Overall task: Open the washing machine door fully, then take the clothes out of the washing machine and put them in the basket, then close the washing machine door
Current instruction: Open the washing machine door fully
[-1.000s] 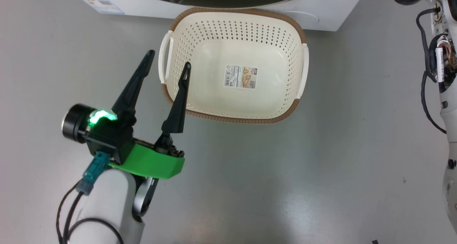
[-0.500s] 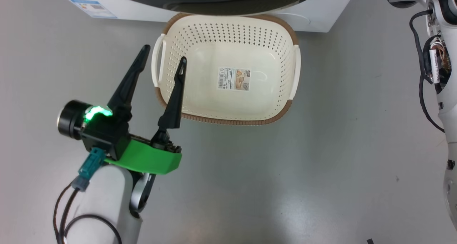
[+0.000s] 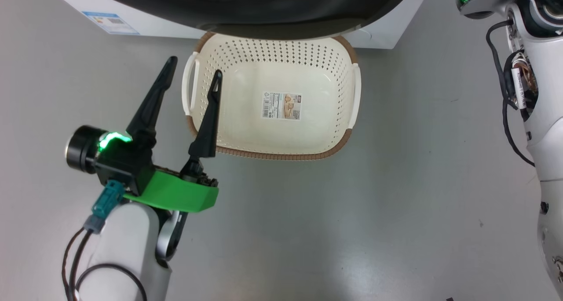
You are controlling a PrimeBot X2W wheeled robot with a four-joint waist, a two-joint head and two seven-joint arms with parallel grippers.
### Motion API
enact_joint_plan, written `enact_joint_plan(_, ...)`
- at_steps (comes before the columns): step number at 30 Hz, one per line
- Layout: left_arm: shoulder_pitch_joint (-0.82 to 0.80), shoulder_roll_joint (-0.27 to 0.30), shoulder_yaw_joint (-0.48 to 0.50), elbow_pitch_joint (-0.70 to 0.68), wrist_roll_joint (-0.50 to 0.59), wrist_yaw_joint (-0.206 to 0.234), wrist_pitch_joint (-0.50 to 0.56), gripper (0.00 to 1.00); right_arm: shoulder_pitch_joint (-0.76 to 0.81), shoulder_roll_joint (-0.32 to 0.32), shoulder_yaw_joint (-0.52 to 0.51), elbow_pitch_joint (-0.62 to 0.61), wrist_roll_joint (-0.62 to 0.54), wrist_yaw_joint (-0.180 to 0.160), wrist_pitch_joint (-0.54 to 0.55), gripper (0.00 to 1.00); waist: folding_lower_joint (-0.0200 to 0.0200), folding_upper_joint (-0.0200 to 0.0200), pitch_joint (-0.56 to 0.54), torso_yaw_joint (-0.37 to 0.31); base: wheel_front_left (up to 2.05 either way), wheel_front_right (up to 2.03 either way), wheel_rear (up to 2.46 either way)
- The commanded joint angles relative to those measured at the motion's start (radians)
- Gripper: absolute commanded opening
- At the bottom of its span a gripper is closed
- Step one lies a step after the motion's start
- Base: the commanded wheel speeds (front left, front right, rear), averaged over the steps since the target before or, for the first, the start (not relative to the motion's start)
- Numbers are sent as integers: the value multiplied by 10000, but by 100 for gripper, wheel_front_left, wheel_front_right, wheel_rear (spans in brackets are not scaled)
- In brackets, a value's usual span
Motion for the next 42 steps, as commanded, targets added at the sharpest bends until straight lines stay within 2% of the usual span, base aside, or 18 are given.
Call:
enact_joint_plan(1,50,265,365,-188,143,-10,-76,100,138,359,187,-340,-73,79,129,0,0,0,-49,-35,0,0,0)
enact_joint_plan(36,935,241,530,229,32,132,-76,100,1688,585,830,-44,-72,79,381,0,0,0,-1764,-340,0,0,0)
enact_joint_plan(41,980,252,604,186,38,140,-76,100,1691,536,896,11,-455,79,-264,0,0,0,-1713,-398,0,0,0)
enact_joint_plan(42,979,251,617,182,38,143,-76,100,1699,503,913,32,-578,79,-482,24,0,0,-1701,-411,0,0,0)
